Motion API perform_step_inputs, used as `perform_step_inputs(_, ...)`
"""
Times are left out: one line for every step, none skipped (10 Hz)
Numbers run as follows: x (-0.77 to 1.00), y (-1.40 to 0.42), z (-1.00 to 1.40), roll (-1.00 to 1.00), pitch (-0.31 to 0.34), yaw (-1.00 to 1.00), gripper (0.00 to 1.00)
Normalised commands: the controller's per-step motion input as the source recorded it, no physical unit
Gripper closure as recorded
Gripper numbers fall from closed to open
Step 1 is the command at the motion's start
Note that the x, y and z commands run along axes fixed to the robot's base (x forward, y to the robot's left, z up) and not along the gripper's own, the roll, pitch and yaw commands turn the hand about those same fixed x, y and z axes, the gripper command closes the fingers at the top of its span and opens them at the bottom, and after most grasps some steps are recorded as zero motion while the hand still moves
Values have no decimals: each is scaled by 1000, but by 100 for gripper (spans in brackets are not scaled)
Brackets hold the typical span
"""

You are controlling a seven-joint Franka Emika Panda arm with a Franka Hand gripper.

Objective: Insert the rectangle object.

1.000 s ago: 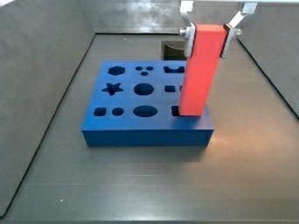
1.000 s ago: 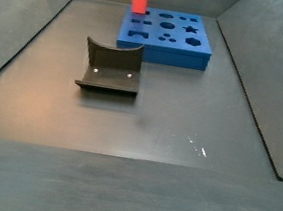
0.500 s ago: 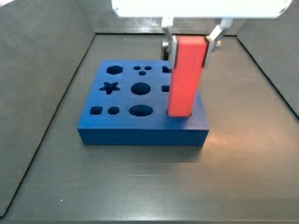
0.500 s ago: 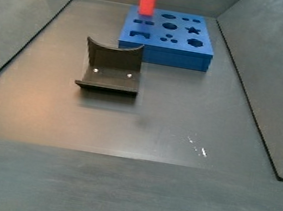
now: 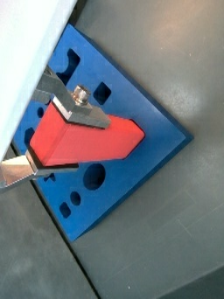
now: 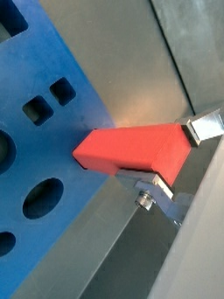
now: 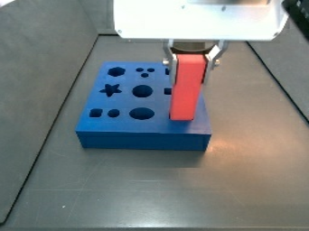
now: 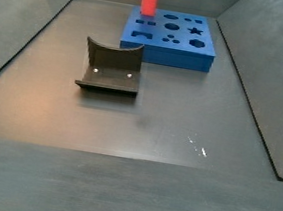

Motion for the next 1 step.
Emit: perform_step_inputs(0,0,0,0,0,0,100)
